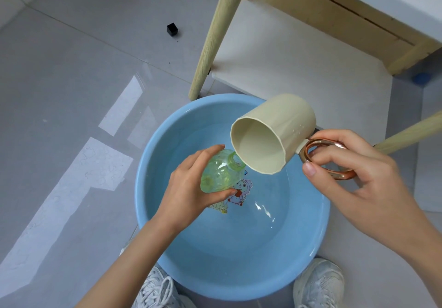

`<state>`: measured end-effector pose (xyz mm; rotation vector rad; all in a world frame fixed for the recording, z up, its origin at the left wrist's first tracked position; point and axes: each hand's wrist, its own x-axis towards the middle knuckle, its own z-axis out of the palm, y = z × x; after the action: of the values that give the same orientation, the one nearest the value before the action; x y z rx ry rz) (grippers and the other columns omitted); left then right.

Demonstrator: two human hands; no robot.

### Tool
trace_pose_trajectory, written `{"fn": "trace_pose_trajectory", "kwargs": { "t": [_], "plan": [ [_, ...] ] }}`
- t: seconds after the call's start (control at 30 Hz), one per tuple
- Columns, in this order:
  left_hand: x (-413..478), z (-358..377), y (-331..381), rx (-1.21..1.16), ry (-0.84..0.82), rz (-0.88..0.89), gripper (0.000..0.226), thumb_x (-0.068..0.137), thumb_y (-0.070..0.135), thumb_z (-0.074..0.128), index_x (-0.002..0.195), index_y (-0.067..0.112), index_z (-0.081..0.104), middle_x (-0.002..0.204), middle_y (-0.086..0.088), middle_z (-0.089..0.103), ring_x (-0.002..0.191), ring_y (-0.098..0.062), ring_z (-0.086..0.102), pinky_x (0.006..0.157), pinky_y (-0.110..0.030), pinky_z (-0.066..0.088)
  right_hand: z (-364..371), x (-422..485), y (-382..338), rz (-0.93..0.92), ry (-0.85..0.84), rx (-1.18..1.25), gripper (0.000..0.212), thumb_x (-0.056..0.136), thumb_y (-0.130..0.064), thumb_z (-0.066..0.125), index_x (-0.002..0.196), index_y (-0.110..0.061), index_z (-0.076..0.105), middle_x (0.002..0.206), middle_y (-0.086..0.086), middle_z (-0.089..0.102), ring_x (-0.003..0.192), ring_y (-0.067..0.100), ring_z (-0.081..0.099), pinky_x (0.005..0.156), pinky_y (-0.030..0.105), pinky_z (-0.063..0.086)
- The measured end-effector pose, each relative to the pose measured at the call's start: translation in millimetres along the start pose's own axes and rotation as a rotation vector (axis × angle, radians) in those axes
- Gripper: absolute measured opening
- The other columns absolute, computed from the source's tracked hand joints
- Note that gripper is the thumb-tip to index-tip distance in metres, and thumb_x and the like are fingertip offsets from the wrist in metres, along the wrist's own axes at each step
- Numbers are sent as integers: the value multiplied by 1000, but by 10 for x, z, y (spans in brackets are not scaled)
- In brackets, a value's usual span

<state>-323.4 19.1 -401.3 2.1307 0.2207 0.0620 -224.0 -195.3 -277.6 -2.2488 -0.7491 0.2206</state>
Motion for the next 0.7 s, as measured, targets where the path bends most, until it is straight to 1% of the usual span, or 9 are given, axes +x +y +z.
{"fn": "trace_pose_trajectory", "kwargs": {
  "t": [0.13, 0.37, 0.57, 0.7],
  "plan": [
    [8, -4, 7, 5, -1, 4, 77, 66, 52, 77, 132, 36, 42, 120, 21, 55, 113, -3, 50, 93, -15, 38, -8, 0, -18, -16, 8, -24, 25, 87, -36, 56, 73, -17, 63, 103, 0, 58, 97, 10, 59, 79, 7, 38],
    [15, 2, 9, 10, -3, 2, 77, 67, 51, 79, 133, 35, 42, 121, 21, 55, 113, -4, 50, 92, -13, 36, -8, -20, -50, -51, 22, -92, 27, 87, -32, 57, 73, -10, 65, 103, 4, 57, 94, 7, 58, 78, 4, 37],
    [15, 1, 10, 6, -1, -1, 77, 67, 51, 78, 133, 36, 42, 122, 23, 54, 115, -3, 49, 94, -11, 35, -5, -24, -52, -74, 32, -143, 28, 87, -32, 57, 73, -9, 65, 105, 6, 56, 91, 4, 57, 80, 5, 37],
    [13, -2, 11, 5, 1, -1, 77, 67, 50, 78, 133, 33, 43, 122, 21, 55, 114, -3, 49, 93, -7, 32, -2, -25, -58, -83, 37, -153, 29, 88, -33, 57, 73, -9, 65, 106, 5, 56, 92, 4, 57, 79, 6, 38]
  ]
}}
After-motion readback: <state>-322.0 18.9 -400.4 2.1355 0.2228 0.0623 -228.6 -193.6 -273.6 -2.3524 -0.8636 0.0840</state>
